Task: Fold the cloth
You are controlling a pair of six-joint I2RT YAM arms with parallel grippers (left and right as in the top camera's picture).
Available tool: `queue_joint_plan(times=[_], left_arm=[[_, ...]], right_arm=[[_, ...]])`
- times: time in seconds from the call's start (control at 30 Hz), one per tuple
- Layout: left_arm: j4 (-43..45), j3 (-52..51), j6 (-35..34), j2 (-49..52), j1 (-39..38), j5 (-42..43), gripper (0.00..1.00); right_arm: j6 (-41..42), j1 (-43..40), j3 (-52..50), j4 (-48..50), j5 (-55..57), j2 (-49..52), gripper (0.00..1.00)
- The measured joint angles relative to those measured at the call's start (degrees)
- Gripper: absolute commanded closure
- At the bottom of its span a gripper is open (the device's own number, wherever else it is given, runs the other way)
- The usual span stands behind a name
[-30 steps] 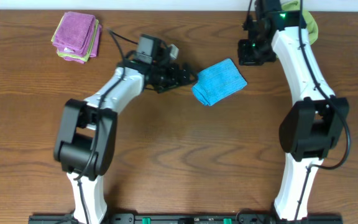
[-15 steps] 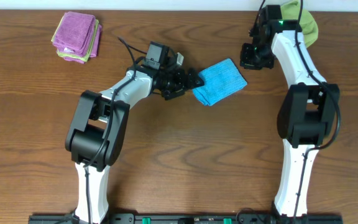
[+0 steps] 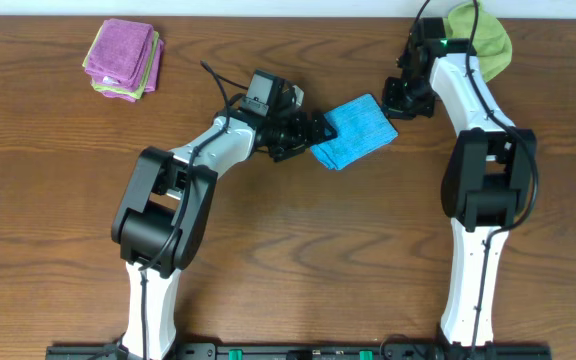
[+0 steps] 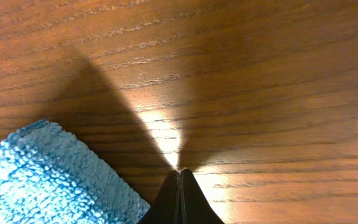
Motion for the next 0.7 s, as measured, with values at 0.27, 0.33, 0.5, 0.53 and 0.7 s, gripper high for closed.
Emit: queue_joint_plan(times=[0.27,0.33,0.5,0.53,0.7], left_arm=[[0.0,0.0,-0.3,0.1,-0.7,-0.8,0.05],[0.0,0.0,-0.4,0.2,-0.7,-0.7,0.05],[0.1,0.0,-0.4,0.4,-0.6,-0.2,0.05],[0.0,0.0,-0.4,0.4,-0.6,-0.1,0.04],[-2.7,0.2,-1.2,1.4,-0.6,-0.1,0.94]], right_arm=[[0.3,3.8,0.0,-0.4,-1.4,0.5,0.99],[0.3,5.9,0.0,-0.4,-1.6,0.5,0.98],[0.1,10.0,0.0,-0.7,-2.6,0.5,0.99],[0.0,10.8,0.0,-0.7,-2.7,0.5,0.99],[-0.2,11.6,0.0,-1.5,-3.2,0.6,0.99]])
